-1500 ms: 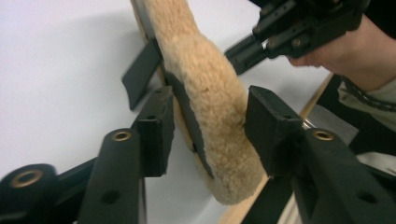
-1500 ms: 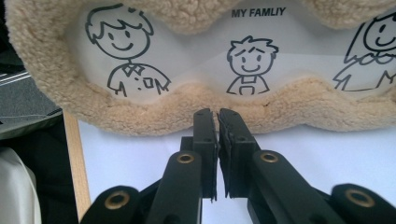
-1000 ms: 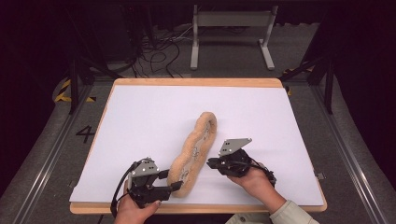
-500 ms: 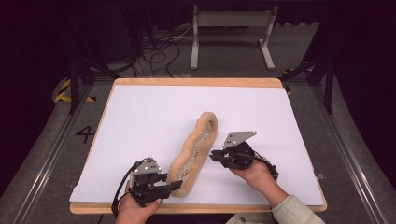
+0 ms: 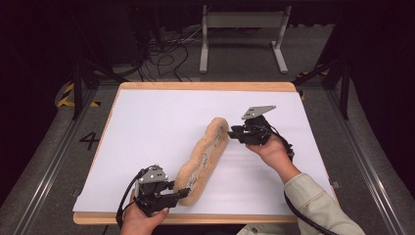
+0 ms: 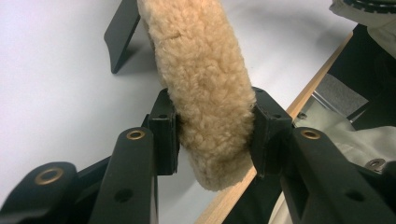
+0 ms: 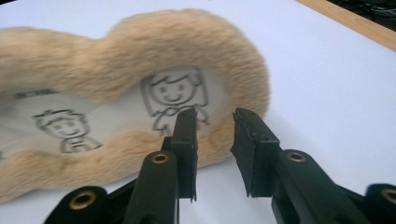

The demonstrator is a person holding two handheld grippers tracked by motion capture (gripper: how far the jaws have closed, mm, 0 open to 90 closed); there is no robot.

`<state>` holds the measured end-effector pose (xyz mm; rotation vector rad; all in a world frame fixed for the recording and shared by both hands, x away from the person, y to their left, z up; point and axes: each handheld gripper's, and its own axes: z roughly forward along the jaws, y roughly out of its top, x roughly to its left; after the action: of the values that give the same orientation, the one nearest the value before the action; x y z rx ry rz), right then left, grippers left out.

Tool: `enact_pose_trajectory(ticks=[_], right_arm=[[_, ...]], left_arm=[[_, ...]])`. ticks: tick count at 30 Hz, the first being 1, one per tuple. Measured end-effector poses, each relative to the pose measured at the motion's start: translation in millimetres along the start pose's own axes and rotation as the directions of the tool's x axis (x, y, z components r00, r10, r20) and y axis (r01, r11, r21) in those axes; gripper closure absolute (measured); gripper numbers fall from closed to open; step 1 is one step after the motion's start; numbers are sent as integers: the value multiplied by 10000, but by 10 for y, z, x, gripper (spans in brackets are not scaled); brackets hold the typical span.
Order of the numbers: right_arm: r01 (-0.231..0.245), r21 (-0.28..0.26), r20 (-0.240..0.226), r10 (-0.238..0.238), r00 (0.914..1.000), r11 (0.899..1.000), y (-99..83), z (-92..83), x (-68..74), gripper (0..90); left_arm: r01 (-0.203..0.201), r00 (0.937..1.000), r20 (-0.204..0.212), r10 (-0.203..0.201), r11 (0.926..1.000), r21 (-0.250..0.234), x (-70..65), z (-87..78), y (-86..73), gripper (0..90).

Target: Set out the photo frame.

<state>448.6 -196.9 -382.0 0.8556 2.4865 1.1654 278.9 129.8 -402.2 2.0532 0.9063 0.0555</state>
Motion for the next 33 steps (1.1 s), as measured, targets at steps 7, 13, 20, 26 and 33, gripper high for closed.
enact_pose_trajectory(ticks=[7,13,20,26,33], right_arm=[[-214,369,-109,218,9997,9991,34,269,-192,604],[-239,614,-317,259,9992,9978,46,401,-282,596],[31,738,-680,20,9977,9973,36,490,-331,694],[-265,732,-641,312,9975,9970,36,481,-330,727],[-444,629,-265,462,9986,9970,7,367,-298,731]], left_arm=[[-116,9999,-121,115,9999,-94,15,-11,2,610],[-145,9999,-87,144,9999,-75,16,-10,1,610],[-178,9998,-7,178,9998,-72,27,-8,3,610],[-142,9999,48,142,9999,-58,21,-5,3,614],[-163,9997,-171,160,9998,-133,18,-22,14,641]])
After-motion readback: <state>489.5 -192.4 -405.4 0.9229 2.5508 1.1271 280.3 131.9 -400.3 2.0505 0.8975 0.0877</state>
